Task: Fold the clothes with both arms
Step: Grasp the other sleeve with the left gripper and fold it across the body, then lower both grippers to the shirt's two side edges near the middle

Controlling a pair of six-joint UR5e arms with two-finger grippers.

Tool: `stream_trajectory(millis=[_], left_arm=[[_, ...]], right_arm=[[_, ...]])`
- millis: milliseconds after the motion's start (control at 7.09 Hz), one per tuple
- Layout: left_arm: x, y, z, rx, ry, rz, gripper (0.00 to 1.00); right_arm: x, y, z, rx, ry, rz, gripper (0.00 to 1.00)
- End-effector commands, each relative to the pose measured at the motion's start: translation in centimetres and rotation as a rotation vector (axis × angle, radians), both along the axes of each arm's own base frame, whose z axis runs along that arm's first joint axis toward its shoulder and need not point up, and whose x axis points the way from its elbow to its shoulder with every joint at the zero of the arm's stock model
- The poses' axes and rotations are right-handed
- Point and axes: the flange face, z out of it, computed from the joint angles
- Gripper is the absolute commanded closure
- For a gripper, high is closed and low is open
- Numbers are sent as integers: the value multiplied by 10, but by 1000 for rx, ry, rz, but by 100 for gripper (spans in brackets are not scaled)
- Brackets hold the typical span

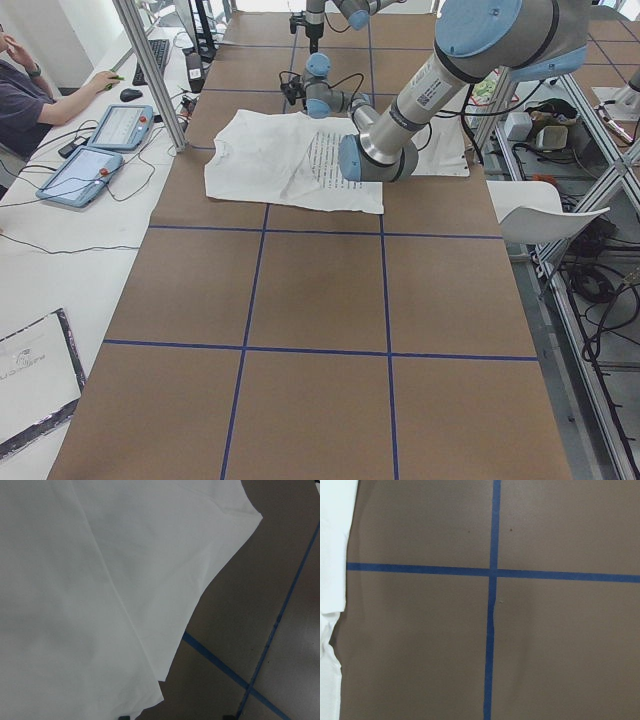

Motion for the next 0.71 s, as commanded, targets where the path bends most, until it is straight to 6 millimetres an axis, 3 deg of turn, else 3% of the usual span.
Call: stream_trajectory(millis=[0, 141, 282, 423, 564], left_arm=[[-39, 18, 36, 97, -60, 28, 1], [-71, 33, 51, 163, -157, 58, 1], [-111, 46, 61, 231, -250, 87, 1], [-150, 61, 77, 289, -313, 114, 1], [-194, 79, 95, 363, -340, 131, 1]], right_arm=[[-8, 3, -11, -11, -61, 63, 0], [-24, 14, -19, -27, -98, 88, 0], [-53, 34, -26, -44, -102, 121, 0], [-86, 62, -33, -28, -90, 149, 0], [-105, 88, -47, -46, -113, 168, 0]])
